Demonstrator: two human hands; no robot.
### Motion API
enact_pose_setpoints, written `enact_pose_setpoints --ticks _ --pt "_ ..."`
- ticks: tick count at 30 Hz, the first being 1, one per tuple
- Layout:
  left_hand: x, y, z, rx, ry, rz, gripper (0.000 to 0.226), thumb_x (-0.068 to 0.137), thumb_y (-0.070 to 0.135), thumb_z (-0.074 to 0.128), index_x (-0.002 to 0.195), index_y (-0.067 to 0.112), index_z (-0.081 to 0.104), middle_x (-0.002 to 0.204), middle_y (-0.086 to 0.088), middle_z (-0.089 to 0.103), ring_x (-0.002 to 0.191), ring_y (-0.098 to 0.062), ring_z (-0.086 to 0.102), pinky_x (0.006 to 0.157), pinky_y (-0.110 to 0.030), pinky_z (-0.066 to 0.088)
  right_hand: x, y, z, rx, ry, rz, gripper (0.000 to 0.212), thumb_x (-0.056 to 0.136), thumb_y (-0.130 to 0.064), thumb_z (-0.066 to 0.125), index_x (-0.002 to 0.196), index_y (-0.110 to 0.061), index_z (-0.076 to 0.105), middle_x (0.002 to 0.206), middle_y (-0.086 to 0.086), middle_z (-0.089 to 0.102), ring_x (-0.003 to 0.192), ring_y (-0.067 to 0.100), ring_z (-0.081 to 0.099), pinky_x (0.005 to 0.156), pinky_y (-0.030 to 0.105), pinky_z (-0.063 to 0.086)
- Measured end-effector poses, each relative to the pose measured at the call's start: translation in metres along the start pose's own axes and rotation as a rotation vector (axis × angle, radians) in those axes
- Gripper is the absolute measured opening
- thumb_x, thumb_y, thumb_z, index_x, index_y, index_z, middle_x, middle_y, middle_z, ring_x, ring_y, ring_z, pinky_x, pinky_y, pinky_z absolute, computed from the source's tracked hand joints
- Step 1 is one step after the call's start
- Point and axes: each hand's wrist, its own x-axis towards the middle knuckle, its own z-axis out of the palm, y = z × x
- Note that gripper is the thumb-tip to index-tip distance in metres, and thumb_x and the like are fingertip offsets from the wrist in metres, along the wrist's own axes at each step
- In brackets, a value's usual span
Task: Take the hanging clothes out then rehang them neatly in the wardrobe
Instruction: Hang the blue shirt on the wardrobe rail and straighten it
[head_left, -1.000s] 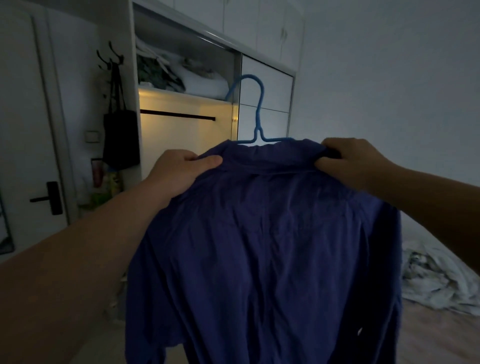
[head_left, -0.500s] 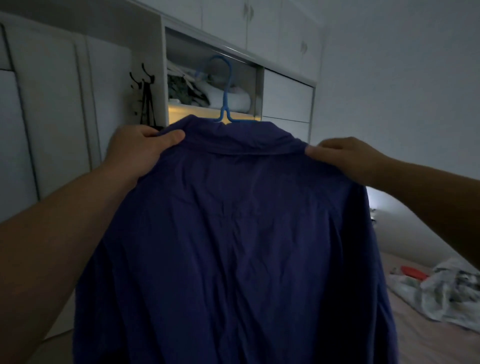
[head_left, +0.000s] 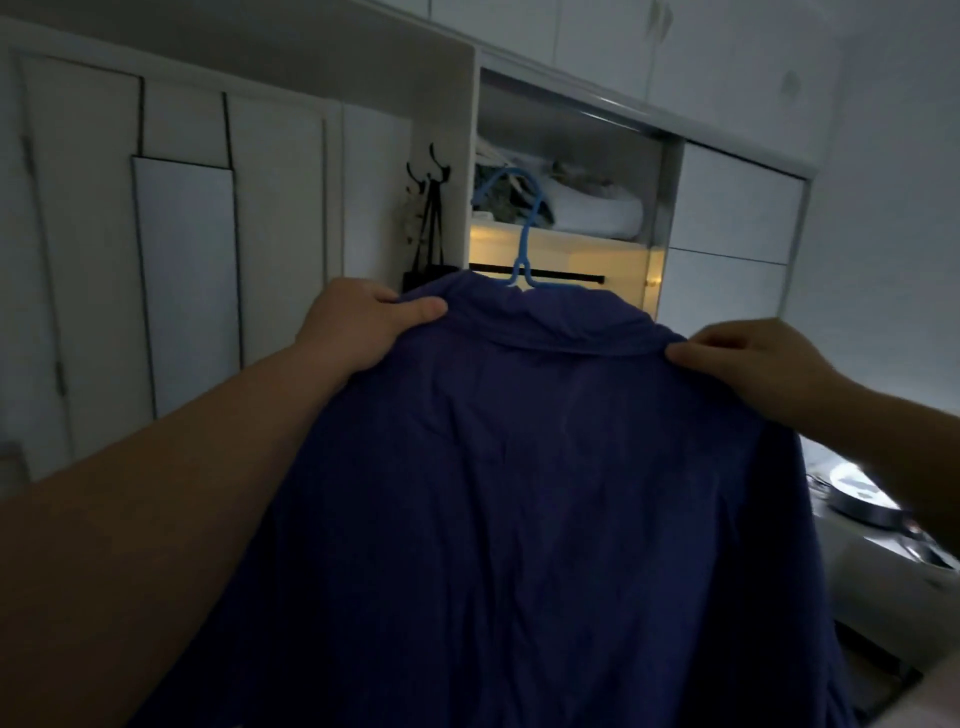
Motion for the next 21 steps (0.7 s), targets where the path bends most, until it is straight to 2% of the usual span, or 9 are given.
enact_pose_setpoints --ticks 3,5,8,10,14,16,21 --pt "0.023 -0.008 0.011 0.081 -0.010 0.025 0.031 0.071 0.052 0.072 0.065 0.023 0.061 0.070 0.007 0.059 0.065 -0.007 0.054 0.065 -0.028 0.047 0.030 0.015 0.014 -0.013 0.038 0.008 0.019 0.086 -0.038 0.058 0.084 -0.021 0.067 0.078 -0.006 0.061 0.070 0.003 0.051 0.059 0.020 0.035" --pt "0.037 -0.013 0.016 0.117 -0.019 0.047 0.029 0.073 0.050 0.071 0.069 0.023 0.061 0.072 0.009 0.057 0.066 -0.005 0.052 0.059 -0.024 0.043 0.052 0.019 0.022 -0.041 0.081 -0.004 0.022 0.084 -0.041 0.059 0.087 -0.021 0.067 0.081 -0.001 0.061 0.070 0.010 0.052 0.067 0.027 0.037" --pt "0.060 -0.024 0.020 0.111 0.005 0.049 0.031 0.076 0.049 0.068 0.073 0.019 0.062 0.074 0.006 0.058 0.068 -0.007 0.053 0.057 -0.022 0.041 0.086 0.015 0.033 -0.060 0.146 -0.042 0.022 0.081 -0.045 0.062 0.082 -0.024 0.067 0.084 0.001 0.060 0.082 0.017 0.052 0.076 0.030 0.036" --pt "0.077 -0.033 0.020 0.087 0.038 0.045 0.032 0.076 0.050 0.068 0.072 0.019 0.061 0.074 0.006 0.058 0.067 -0.006 0.052 0.056 -0.021 0.040 0.108 0.009 0.040 -0.086 0.146 -0.072 0.022 0.080 -0.047 0.061 0.080 -0.025 0.065 0.084 0.001 0.059 0.083 0.017 0.052 0.078 0.031 0.038" --pt "0.116 -0.062 0.022 0.050 0.064 0.030 0.042 0.075 0.052 0.068 0.085 0.011 0.067 0.077 0.005 0.060 0.068 -0.007 0.053 0.063 -0.023 0.045 0.149 -0.005 0.057 -0.155 0.119 -0.108 0.023 0.081 -0.050 0.058 0.078 -0.028 0.062 0.079 -0.003 0.056 0.080 0.016 0.052 0.078 0.032 0.040" --pt "0.137 -0.083 0.024 0.019 0.043 0.008 0.046 0.075 0.051 0.069 0.089 0.007 0.068 0.079 0.001 0.062 0.068 -0.009 0.055 0.065 -0.025 0.047 0.165 -0.009 0.072 -0.199 0.113 -0.110 0.023 0.080 -0.052 0.057 0.075 -0.030 0.061 0.079 -0.003 0.057 0.080 0.016 0.052 0.077 0.032 0.039" --pt "0.202 -0.147 0.032 -0.040 -0.026 0.015 0.040 0.074 0.049 0.071 0.087 0.012 0.068 0.077 0.006 0.061 0.068 -0.006 0.055 0.059 -0.021 0.044 0.201 -0.021 0.129 -0.280 0.124 -0.083 0.028 0.082 -0.048 0.057 0.085 -0.022 0.066 0.087 0.003 0.060 0.086 0.020 0.052 0.077 0.031 0.037"
